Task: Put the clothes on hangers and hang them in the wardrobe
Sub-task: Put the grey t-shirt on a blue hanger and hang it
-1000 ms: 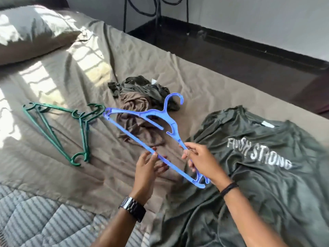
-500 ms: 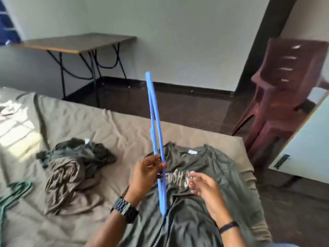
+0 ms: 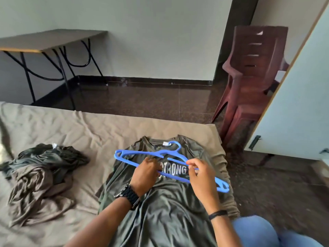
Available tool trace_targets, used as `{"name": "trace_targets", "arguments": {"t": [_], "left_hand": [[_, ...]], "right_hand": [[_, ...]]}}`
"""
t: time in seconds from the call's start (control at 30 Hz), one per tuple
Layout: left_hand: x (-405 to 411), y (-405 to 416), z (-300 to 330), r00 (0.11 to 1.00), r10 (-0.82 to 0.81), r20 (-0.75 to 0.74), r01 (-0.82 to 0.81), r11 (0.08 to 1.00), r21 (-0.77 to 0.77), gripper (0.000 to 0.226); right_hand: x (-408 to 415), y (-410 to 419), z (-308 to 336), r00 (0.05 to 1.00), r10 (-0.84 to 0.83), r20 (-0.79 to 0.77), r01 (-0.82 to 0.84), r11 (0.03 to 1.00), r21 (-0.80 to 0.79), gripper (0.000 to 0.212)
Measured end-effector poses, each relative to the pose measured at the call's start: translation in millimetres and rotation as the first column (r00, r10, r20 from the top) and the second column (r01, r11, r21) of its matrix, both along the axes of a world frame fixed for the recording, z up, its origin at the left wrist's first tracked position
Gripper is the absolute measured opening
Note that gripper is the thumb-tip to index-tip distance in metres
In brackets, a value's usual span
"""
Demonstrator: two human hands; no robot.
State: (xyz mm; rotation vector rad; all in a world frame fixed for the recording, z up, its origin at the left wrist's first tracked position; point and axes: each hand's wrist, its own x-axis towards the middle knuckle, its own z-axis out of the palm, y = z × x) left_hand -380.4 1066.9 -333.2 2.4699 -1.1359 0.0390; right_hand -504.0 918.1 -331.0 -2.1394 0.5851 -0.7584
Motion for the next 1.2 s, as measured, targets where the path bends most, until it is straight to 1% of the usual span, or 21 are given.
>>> {"name": "trace_targets", "arguments": {"t": [0.07,0.1,0.13,0.17,0.2,0.23,0.3,0.37,0.43,0.5,0.57,0.63,0.7,0.73,0.8,0.9,0.97,1.03,1.13,1.2], "left_hand": [[0.0,2.9,-7.0,0.999,-0.041,0.033,0.041,0.999,-0.002,0.018],[0.9,5.4,-10.6,0.997,-0.058,0.056,0.059,0.998,-0.017,0.017],[2.8,8.3,-14.9,0.995,-0.064,0.071,0.067,0.997,-0.038,0.017],[6.0,11.2,-19.7,0.996,-0.058,0.072,0.063,0.995,-0.075,0.019],[10.2,14.0,-24.0,0.998,-0.047,0.051,0.053,0.992,-0.114,0.023],[14.7,16.6,-27.9,0.999,-0.042,0.021,0.044,0.986,-0.158,0.026],[24.7,21.2,-34.1,0.999,-0.042,-0.035,0.033,0.975,-0.22,0.028],[33.0,23.4,-39.9,0.998,-0.031,-0.06,0.016,0.972,-0.235,0.026],[37.8,21.8,-46.4,0.994,-0.006,-0.108,-0.019,0.973,-0.23,0.025],[41.3,16.2,-51.7,0.989,0.009,-0.146,-0.045,0.968,-0.245,0.024],[45.8,6.7,-56.8,0.994,0.03,-0.109,-0.057,0.964,-0.261,0.025],[55.5,-2.9,-60.9,0.993,0.092,-0.071,-0.108,0.958,-0.264,0.034],[69.3,-10.9,-63.5,0.976,0.159,-0.151,-0.19,0.958,-0.215,0.038],[76.4,-14.4,-65.7,0.964,0.172,-0.201,-0.207,0.964,-0.166,0.039],[90.8,-21.1,-70.8,0.949,0.187,-0.255,-0.214,0.973,-0.084,0.039],[109.7,-33.2,-72.6,0.907,0.253,-0.337,-0.273,0.962,-0.013,0.038],[123.0,-42.4,-73.0,0.901,0.286,-0.328,-0.287,0.957,0.047,0.041],[136.0,-50.0,-74.9,0.91,0.303,-0.284,-0.283,0.953,0.108,0.045],[147.6,-57.7,-75.4,0.926,0.294,-0.238,-0.255,0.949,0.183,0.05],[150.5,-61.5,-74.2,0.934,0.286,-0.216,-0.245,0.949,0.197,0.054]], "right_hand": [[2.6,-4.3,-4.1,0.997,-0.018,-0.081,0.001,0.978,-0.209,0.02],[5.7,-9.2,-8.2,0.989,-0.036,-0.142,-0.008,0.955,-0.297,0.027],[8.4,-15.0,-12.6,0.971,-0.044,-0.236,-0.042,0.937,-0.348,0.038],[10.6,-21.2,-15.8,0.934,-0.04,-0.355,-0.093,0.932,-0.351,0.048],[13.1,-27.9,-19.3,0.884,-0.023,-0.468,-0.141,0.94,-0.312,0.055],[13.8,-33.9,-20.6,0.833,0.017,-0.552,-0.174,0.957,-0.233,0.056],[14.8,-43.5,-21.3,0.775,0.111,-0.622,-0.201,0.977,-0.076,0.042],[16.0,-49.7,-18.0,0.778,0.172,-0.604,-0.195,0.98,0.027,0.028],[19.2,-53.0,-15.5,0.809,0.197,-0.554,-0.18,0.98,0.086,0.027],[24.9,-55.3,-15.8,0.863,0.147,-0.484,-0.134,0.989,0.061,0.026],[30.9,-57.4,-16.6,0.918,0.073,-0.39,-0.063,0.997,0.036,0.021],[35.2,-62.7,-16.0,0.951,0.012,-0.308,0.001,0.999,0.044,0.02],[36.7,-69.7,-10.9,0.954,-0.044,-0.295,0.05,0.999,0.012,0.023],[36.0,-73.3,-7.2,0.951,-0.063,-0.302,0.061,0.998,-0.018,0.024],[34.2,-79.6,0.8,0.948,-0.086,-0.308,0.068,0.995,-0.067,0.024],[30.5,-86.4,9.9,0.95,-0.134,-0.283,0.102,0.987,-0.124,0.023],[29.0,-90.2,11.4,0.948,-0.148,-0.281,0.122,0.987,-0.109,0.022],[27.2,-93.3,10.3,0.944,-0.154,-0.292,0.13,0.986,-0.1,0.022],[24.2,-95.0,5.4,0.941,-0.192,-0.279,0.172,0.981,-0.094,0.022],[23.6,-95.2,1.7,0.942,-0.212,-0.261,0.197,0.977,-0.083,0.022]]}}
